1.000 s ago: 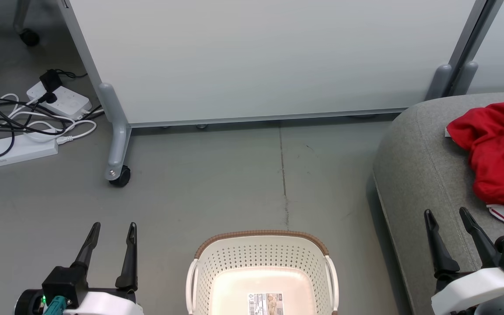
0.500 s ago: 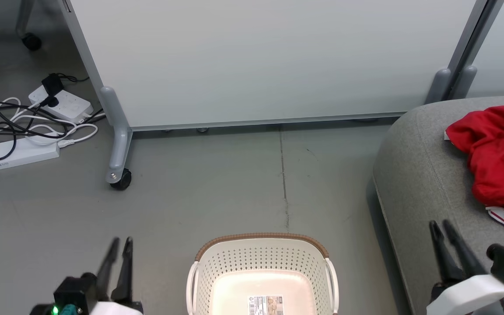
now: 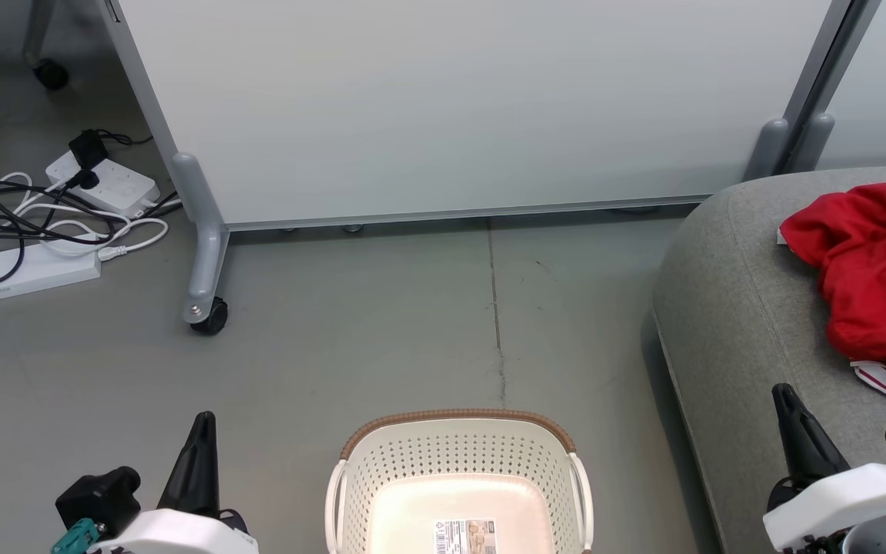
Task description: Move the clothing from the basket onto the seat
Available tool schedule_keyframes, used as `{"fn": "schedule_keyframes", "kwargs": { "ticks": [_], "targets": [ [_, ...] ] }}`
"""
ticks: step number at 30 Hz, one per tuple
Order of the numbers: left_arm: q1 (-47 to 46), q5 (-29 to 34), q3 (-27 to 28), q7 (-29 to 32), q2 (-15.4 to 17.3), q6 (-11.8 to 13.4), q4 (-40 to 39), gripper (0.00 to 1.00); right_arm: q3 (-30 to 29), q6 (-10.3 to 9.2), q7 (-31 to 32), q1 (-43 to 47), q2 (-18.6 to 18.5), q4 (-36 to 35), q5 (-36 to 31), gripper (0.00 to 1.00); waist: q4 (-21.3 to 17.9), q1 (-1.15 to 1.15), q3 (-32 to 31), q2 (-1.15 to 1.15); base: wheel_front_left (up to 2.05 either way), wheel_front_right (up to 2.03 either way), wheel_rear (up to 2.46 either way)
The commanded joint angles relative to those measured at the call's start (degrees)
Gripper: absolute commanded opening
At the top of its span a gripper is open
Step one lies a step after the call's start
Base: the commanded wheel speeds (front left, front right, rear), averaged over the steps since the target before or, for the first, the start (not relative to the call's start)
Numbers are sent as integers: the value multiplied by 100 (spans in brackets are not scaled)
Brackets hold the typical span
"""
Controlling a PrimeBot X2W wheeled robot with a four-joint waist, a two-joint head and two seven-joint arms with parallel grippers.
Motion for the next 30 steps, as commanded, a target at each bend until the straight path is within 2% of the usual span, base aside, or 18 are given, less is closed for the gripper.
{"fn": "schedule_keyframes", "kwargs": {
  "ticks": [1, 30],
  "targets": [
    [-222, -241, 86, 32, 6, -68, -44, 0, -63, 1, 37, -224, -46, 7, 260, 0, -5, 0, 1, 0, 0, 0, 0],
    [-713, -2433, 443, 422, -236, -478, 211, 0, -395, 3, 394, -877, -80, 773, 2577, 0, -78, 0, 13, 0, 0, 0, 0]
  ]
}}
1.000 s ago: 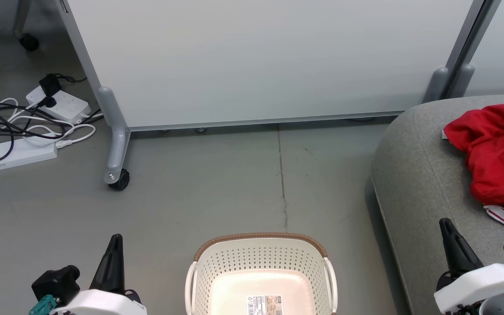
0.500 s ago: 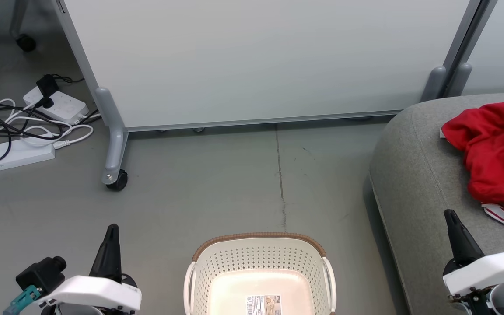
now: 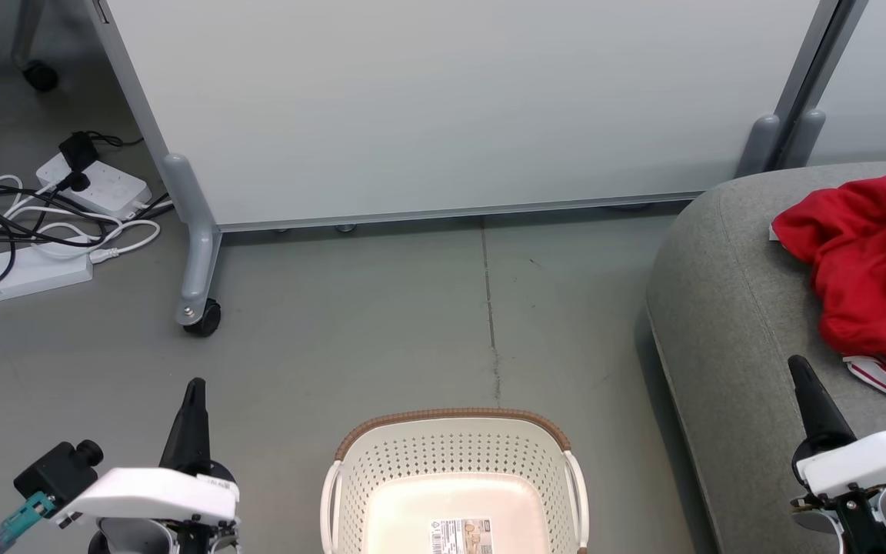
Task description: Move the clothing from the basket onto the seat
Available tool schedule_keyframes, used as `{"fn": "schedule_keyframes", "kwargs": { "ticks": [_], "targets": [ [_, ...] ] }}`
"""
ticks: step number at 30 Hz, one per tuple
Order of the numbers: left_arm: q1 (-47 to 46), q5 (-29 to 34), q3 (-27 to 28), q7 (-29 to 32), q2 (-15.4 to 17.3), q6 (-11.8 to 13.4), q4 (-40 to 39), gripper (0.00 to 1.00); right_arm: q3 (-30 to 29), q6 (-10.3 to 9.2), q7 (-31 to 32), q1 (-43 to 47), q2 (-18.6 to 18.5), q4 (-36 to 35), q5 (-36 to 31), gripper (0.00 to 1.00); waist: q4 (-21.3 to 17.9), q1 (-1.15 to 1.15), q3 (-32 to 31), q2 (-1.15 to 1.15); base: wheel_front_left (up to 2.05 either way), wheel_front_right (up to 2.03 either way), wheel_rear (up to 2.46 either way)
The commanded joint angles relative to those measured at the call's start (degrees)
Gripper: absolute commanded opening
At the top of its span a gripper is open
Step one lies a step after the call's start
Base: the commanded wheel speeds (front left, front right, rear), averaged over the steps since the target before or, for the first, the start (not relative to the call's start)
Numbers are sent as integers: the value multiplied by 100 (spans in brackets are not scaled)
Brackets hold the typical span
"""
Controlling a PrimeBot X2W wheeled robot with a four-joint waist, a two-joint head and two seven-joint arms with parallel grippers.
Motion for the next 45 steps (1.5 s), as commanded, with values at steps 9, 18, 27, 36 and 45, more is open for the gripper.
{"fn": "schedule_keyframes", "kwargs": {
  "ticks": [9, 18, 27, 36, 45],
  "targets": [
    [-340, -702, 157, 114, -33, -159, 24, 0, -122, 10, 127, -339, -72, 192, 749, 0, -25, 0, 4, 0, 0, 0, 0],
    [-459, -1262, 249, 221, -100, -262, 94, 0, -200, 11, 223, -513, -85, 388, 1346, 0, -50, 0, 9, 0, 0, 0, 0],
    [-557, -1730, 324, 302, -146, -352, 152, 0, -271, 11, 295, -645, -95, 558, 1846, 0, -73, 0, 13, 0, 0, 0, 0],
    [-648, -2114, 387, 374, -192, -426, 200, 0, -320, 12, 349, -750, -104, 702, 2256, 0, -93, 0, 16, 0, 0, 0, 0],
    [-743, -2517, 453, 451, -241, -503, 248, 0, -379, 12, 415, -866, -114, 846, 2679, 0, -116, 0, 20, 0, 0, 0, 0]
  ]
}}
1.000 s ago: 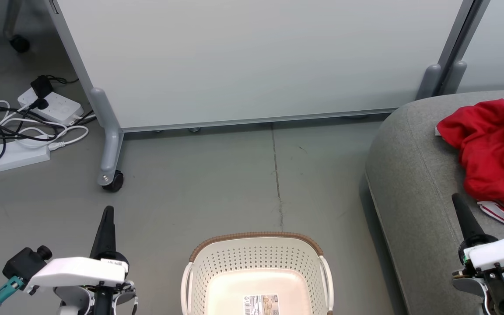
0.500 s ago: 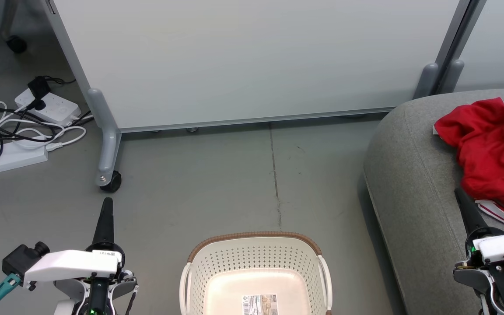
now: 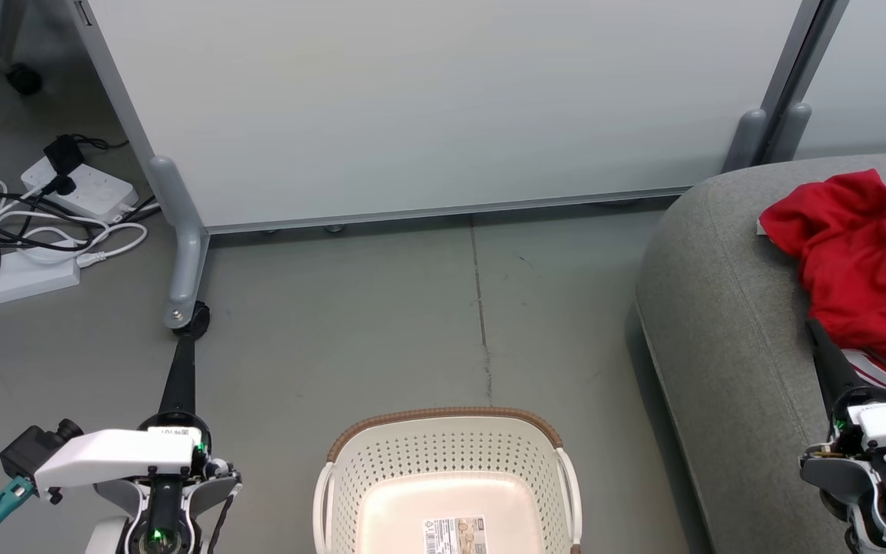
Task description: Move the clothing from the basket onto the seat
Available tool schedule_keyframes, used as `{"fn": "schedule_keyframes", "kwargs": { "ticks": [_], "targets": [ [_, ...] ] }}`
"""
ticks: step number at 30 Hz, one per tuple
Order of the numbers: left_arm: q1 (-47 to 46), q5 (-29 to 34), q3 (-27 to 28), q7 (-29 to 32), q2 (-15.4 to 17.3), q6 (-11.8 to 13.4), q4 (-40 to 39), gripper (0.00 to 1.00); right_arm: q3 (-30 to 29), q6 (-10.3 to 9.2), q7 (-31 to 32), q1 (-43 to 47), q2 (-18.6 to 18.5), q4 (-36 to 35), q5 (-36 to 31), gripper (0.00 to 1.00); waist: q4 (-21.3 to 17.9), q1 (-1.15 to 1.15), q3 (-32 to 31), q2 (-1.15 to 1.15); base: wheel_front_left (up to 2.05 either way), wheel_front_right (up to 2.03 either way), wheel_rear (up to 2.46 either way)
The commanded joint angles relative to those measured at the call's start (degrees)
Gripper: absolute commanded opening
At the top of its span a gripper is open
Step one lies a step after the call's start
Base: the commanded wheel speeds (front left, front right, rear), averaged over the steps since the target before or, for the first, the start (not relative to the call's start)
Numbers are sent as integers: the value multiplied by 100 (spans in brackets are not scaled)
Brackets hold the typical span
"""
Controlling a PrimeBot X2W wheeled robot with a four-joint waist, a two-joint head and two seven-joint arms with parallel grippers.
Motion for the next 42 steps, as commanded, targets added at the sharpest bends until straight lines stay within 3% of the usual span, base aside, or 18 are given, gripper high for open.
{"fn": "schedule_keyframes", "kwargs": {
  "ticks": [1, 34, 42],
  "targets": [
    [-166, -129, 49, 37, 3, -63, -9, 0, -31, 12, 38, -106, -64, 24, 128, 0, -3, 0, 1, 0, 0, 0, 0],
    [-428, -1364, 250, 256, -136, -294, 153, 0, -199, 14, 233, -464, -86, 480, 1460, 0, -87, 0, 15, 0, 0, 0, 0],
    [-435, -1392, 254, 263, -140, -291, 157, 0, -201, 14, 238, -455, -87, 481, 1484, 0, -91, 0, 16, 0, 0, 0, 0]
  ]
}}
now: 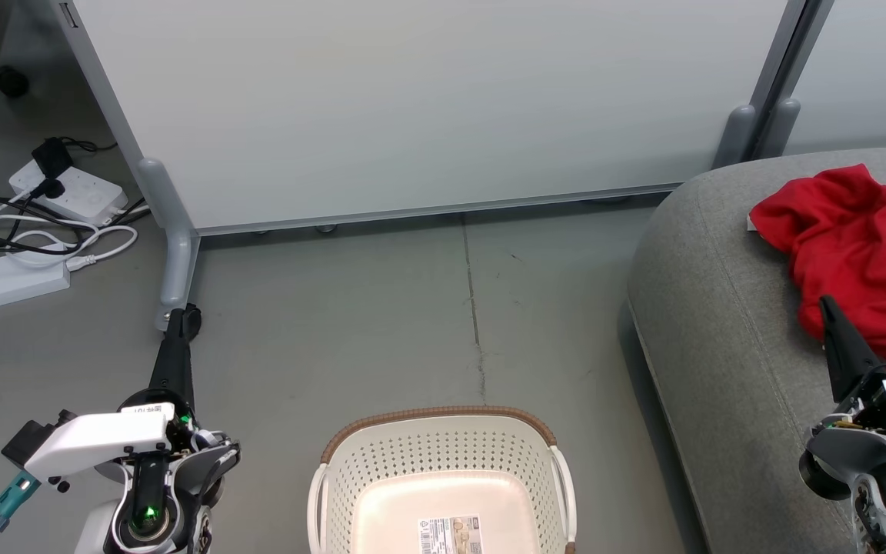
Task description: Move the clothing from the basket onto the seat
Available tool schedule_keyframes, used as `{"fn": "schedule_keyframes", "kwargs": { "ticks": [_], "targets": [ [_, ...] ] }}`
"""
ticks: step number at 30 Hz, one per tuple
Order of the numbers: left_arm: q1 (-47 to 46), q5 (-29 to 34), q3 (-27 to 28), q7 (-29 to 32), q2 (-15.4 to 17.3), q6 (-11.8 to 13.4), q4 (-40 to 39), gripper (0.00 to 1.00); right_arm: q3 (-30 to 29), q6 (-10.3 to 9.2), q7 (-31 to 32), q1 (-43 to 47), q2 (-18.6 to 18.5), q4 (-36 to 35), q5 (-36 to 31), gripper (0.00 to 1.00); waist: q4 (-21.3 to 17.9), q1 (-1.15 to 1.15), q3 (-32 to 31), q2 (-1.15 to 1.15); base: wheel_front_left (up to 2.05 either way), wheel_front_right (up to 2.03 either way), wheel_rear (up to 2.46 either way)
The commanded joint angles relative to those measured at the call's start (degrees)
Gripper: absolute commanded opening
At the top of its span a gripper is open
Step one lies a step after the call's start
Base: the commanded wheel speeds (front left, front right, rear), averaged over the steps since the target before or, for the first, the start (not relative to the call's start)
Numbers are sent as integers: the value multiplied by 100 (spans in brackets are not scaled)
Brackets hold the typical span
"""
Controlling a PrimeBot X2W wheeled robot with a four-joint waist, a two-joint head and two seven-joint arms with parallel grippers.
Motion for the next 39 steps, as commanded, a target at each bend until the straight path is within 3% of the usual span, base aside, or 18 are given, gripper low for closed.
{"fn": "schedule_keyframes", "kwargs": {
  "ticks": [1, 39],
  "targets": [
    [-106, -23, 25, 13, 12, -18, 11, 0, -7, 14, 38, -25, -38, 3, 20, 0, 0, 0, 0, 0, 0, 0, 0],
    [-106, -25, 23, 12, 13, -18, 9, 0, 7, 14, 27, -22, -44, 2, 34, 0, 0, 0, 0, 0, 0, 0, 0]
  ]
}}
